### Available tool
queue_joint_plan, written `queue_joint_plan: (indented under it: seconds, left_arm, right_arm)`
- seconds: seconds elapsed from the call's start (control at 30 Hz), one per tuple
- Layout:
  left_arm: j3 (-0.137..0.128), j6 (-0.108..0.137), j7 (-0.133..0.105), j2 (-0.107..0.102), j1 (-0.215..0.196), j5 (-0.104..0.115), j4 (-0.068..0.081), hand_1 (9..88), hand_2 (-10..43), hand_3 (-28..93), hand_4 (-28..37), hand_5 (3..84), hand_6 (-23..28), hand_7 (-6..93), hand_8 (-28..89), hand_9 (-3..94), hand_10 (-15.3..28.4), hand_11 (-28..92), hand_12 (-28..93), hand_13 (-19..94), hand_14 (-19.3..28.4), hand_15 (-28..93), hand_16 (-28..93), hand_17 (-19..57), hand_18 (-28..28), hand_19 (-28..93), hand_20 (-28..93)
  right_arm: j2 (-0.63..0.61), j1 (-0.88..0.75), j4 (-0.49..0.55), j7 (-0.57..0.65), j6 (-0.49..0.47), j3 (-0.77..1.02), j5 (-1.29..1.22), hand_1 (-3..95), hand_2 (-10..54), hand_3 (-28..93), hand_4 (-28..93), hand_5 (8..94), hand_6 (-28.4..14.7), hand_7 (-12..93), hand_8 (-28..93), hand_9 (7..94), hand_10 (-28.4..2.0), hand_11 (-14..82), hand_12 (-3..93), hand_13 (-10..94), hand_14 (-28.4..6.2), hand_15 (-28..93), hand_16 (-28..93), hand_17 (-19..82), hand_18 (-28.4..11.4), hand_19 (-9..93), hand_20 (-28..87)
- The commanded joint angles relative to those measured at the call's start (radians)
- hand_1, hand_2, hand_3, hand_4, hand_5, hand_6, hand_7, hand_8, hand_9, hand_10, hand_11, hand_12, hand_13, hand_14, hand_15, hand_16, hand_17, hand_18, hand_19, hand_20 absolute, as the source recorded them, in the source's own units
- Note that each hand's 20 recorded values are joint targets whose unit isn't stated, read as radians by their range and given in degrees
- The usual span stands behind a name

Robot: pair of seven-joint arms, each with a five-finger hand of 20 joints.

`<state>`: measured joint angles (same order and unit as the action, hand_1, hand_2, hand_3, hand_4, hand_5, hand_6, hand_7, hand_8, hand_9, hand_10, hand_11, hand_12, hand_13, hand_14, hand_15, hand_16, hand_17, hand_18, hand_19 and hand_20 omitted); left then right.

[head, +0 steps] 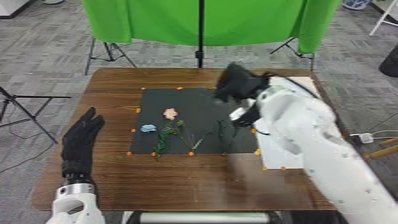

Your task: Arrange flowers

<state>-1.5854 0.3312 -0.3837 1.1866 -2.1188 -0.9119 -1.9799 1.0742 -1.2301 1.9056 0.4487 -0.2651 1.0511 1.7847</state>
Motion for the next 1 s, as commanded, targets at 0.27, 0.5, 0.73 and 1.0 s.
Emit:
queue_joint_plan:
  seconds: [0.27, 0.5, 0.73, 1.0]
  left_arm:
    - [0.02, -0.007, 0.0, 0.014, 0.004, 0.0, 0.017, 23.9, -6.3, 69, -19.9, 43.5, 4.7, 7.3, -5, 42.2, 12.6, 15, 12, 34, 14.5, 10, 2, 6.3, 9.7, 2, 18]
    - [0.023, -0.013, -0.001, 0.013, 0.004, 0.0, 0.017, 23.6, -6.4, 69, -20.0, 43.5, 4.7, 7.3, -5, 42.2, 12.6, 15, 12, 34, 14.5, 10, 2, 6.3, 9.8, 2, 18]
    - [0.021, -0.018, -0.002, 0.012, -0.002, 0.0, 0.016, 23.6, -6.5, 69, -20.1, 43.5, 4.6, 7.3, -5, 42.2, 12.7, 15, 12, 34, 14.5, 10, 2, 6.3, 9.8, 2, 18]
    - [0.02, -0.026, 0.002, 0.01, -0.001, -0.003, 0.016, 23.6, -6.4, 69, -20.0, 43.5, 4.6, 7.3, -5, 42.3, 12.6, 15, 12, 34, 14.4, 10, 2, 6.3, 9.7, 2, 18]
  right_arm:
    - [0.268, 0.033, -0.171, -0.087, -0.075, -0.225, 0.224, 73.4, -9.5, 37, -4, 80.4, -3.9, 20, 15, 92.5, -9.8, 19.5, 37.1, 94, 0.0, 57, 33, 69, -6.9, 93, 48]
    - [0.291, 0.021, -0.246, -0.112, -0.074, -0.216, 0.364, 73.4, -9.5, 37, -4, 80.1, -3.4, 21, 15, 92.2, -9.5, 19.8, 37.0, 94, -0.1, 57, 34, 69, -7.1, 93, 48]
    - [0.286, 0.024, -0.273, -0.118, -0.057, -0.199, 0.401, 72.5, -9.5, 38, -4, 79.8, -3.2, 21, 15, 92.1, -9.3, 20.3, 37.2, 94, -0.1, 57, 34, 69, -7.1, 93, 48]
    - [0.282, 0.014, -0.279, -0.135, -0.056, -0.182, 0.419, 69.1, -9.5, 42, -5, 77.9, -1.1, 21, 13, 91.1, -9.7, 24.1, 37.7, 94, -0.3, 57, 35, 69, -7.5, 93, 49]
